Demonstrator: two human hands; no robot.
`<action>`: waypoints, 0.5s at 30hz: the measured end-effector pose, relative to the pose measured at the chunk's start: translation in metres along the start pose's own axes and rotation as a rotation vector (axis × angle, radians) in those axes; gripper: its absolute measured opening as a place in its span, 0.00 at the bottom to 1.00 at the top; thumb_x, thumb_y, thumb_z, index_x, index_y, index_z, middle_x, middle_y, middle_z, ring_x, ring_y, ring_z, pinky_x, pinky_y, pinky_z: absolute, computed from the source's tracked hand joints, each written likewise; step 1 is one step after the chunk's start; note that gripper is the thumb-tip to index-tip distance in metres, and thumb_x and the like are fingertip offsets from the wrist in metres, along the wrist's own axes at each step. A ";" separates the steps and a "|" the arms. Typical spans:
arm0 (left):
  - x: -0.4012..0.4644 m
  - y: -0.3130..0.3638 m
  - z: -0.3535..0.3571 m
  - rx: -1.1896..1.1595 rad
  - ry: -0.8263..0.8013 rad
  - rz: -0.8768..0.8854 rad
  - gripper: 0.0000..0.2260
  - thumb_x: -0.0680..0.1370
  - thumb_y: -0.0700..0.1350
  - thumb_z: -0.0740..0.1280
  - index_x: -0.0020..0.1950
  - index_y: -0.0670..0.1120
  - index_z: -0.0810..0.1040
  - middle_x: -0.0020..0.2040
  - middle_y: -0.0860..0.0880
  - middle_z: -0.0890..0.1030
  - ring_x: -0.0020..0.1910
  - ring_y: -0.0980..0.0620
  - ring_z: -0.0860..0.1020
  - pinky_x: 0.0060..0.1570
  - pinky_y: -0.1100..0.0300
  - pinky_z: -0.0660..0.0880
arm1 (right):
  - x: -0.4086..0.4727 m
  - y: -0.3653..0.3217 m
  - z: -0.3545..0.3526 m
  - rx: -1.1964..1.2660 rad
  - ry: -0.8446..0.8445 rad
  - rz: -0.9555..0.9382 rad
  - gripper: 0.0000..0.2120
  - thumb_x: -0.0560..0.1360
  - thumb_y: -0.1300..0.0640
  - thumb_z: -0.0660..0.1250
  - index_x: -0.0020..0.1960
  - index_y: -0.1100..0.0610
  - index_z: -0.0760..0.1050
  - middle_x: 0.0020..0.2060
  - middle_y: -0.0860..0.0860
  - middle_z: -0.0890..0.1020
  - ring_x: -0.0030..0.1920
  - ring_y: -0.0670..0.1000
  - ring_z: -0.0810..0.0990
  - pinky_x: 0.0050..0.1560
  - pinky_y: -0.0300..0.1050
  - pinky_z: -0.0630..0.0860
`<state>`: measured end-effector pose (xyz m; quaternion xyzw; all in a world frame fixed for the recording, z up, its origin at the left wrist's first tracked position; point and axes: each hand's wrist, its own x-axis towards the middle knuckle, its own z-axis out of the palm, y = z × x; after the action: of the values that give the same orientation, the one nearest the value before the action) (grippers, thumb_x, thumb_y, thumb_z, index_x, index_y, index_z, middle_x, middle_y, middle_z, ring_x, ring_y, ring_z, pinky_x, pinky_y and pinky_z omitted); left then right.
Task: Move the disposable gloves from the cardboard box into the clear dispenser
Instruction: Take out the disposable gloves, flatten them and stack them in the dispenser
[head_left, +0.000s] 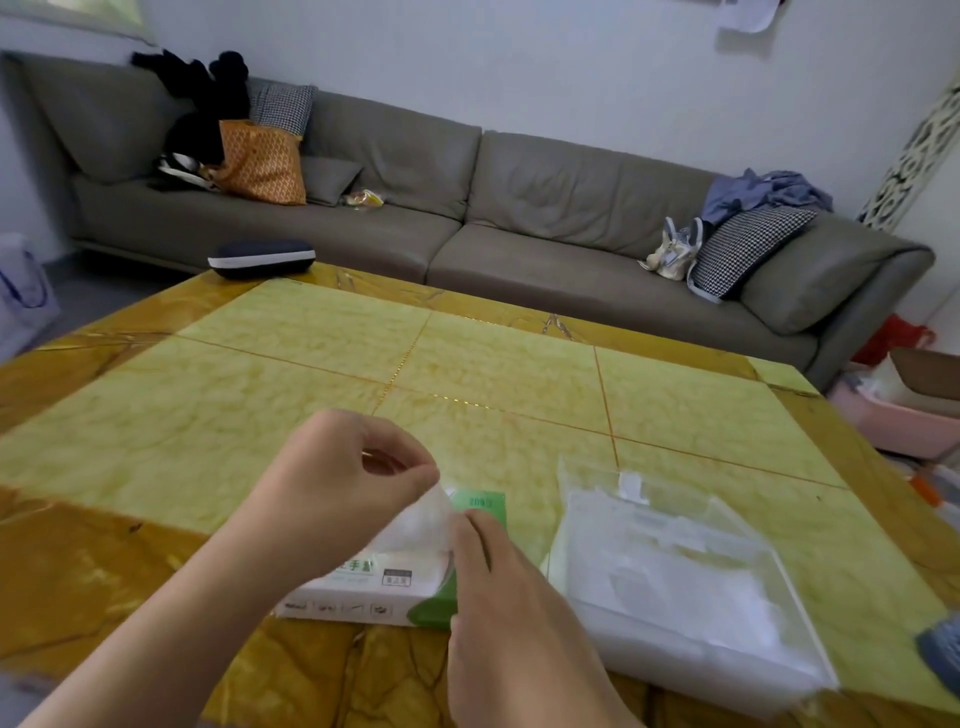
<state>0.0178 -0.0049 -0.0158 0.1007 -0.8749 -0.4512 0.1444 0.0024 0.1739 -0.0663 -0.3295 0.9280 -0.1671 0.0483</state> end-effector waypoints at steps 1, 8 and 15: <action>0.000 0.000 -0.001 -0.063 0.020 -0.010 0.02 0.76 0.46 0.77 0.44 0.53 0.87 0.41 0.60 0.86 0.43 0.61 0.84 0.44 0.63 0.82 | -0.001 0.001 0.000 0.007 0.003 0.012 0.39 0.80 0.59 0.62 0.82 0.48 0.44 0.78 0.41 0.49 0.76 0.48 0.63 0.72 0.48 0.70; 0.001 -0.025 0.014 0.441 -0.172 -0.046 0.09 0.78 0.52 0.73 0.41 0.52 0.78 0.39 0.56 0.80 0.36 0.59 0.76 0.36 0.65 0.74 | -0.003 0.002 -0.002 -0.019 -0.016 0.003 0.40 0.79 0.59 0.67 0.83 0.51 0.49 0.80 0.44 0.49 0.75 0.51 0.66 0.70 0.52 0.74; 0.009 -0.013 -0.008 -0.393 0.183 -0.108 0.06 0.81 0.43 0.70 0.48 0.42 0.83 0.39 0.47 0.85 0.39 0.47 0.84 0.43 0.53 0.81 | -0.005 0.004 -0.005 -0.012 0.007 -0.033 0.34 0.79 0.59 0.66 0.80 0.53 0.56 0.80 0.45 0.50 0.72 0.50 0.69 0.68 0.49 0.75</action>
<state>0.0123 -0.0214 -0.0208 0.1576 -0.7468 -0.6090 0.2156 0.0033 0.1812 -0.0630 -0.3446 0.9235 -0.1637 0.0402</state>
